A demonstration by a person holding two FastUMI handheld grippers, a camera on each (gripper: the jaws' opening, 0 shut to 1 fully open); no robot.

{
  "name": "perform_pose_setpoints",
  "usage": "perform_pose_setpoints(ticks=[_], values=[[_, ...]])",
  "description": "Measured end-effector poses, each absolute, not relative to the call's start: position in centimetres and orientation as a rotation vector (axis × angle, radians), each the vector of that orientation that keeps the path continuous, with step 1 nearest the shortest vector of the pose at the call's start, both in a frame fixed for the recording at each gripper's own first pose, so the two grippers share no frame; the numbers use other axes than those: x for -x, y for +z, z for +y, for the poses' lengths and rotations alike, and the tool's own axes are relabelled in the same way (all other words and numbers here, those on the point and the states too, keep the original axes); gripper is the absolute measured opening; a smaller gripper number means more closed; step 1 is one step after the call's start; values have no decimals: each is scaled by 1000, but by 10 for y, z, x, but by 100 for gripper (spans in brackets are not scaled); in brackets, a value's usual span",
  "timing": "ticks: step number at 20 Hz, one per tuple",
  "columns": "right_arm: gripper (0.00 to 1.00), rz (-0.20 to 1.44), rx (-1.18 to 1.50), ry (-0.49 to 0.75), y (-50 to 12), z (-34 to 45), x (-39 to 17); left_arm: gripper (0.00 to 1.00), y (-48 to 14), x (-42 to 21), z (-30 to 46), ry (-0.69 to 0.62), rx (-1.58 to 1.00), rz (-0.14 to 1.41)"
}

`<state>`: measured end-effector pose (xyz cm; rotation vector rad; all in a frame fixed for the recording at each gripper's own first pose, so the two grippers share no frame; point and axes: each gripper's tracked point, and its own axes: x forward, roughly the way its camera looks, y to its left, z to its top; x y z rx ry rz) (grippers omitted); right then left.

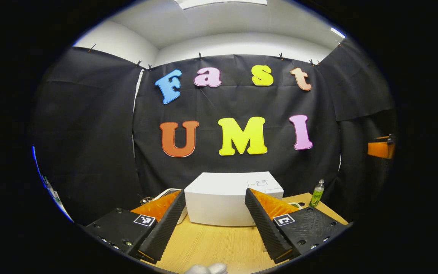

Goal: Open the microwave oven with the left hand, put the food in, and close the microwave oven.

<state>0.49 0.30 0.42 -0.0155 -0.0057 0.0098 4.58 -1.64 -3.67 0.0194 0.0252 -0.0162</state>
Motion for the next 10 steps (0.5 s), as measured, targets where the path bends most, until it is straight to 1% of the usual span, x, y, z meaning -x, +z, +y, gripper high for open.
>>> perform_pose_setpoints(ticks=[2, 7, 10], values=[[98, 0, 24, -6, 3, -2, -7, 96, -57, -68, -35, -52, -24, 28], [98, 20, 45, -91, 3, -21, 2, 96, -140, -139, -96, -156, 29, 128], [98, 50, 58, -142, -3, -32, 7, 96, -189, -192, -125, -172, -8, 170]])
